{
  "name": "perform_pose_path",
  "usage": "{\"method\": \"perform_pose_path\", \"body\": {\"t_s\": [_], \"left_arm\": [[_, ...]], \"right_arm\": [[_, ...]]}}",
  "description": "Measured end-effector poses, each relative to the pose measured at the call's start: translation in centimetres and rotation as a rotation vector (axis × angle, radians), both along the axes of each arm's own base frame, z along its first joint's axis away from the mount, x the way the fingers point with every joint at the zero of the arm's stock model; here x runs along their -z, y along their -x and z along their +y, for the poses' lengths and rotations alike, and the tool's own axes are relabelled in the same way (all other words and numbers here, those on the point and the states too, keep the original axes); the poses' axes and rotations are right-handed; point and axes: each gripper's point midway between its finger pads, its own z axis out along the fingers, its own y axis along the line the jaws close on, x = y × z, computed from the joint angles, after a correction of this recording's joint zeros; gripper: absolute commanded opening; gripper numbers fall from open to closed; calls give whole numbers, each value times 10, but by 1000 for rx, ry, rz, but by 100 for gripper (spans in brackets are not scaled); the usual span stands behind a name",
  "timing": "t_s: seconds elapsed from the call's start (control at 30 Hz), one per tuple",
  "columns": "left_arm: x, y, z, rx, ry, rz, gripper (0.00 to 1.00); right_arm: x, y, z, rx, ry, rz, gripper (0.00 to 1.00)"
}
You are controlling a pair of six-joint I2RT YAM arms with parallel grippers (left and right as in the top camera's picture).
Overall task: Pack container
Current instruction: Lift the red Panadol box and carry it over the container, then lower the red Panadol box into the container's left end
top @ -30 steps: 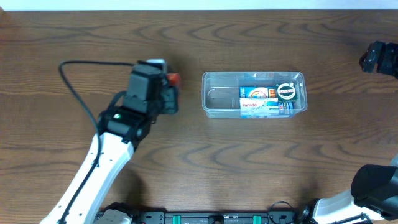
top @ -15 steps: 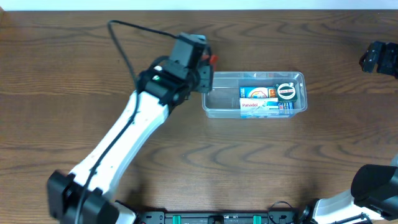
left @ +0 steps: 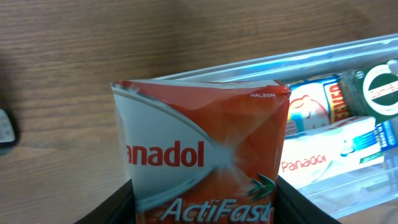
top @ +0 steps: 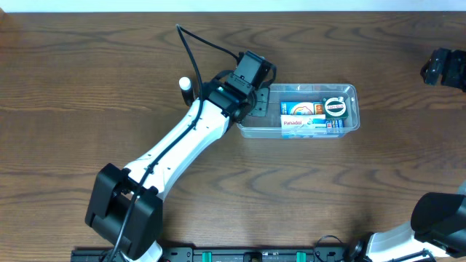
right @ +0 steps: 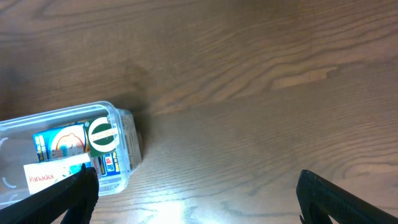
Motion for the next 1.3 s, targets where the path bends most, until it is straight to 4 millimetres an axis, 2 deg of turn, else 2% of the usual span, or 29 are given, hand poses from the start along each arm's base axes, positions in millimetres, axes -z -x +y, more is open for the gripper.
{"method": "perform_pose_path", "body": {"t_s": [0.47,0.77,1.3], "left_arm": [[19,6,-31,11,-38,-30,48],[45,1,-27,-87,-55,10,47],[58,1,-28,-184,-18,50,47]], "right_arm": [[0,0,0,0,0,0,99],[0,0,0,0,0,0,99],[0,0,0,0,0,0,99]]}}
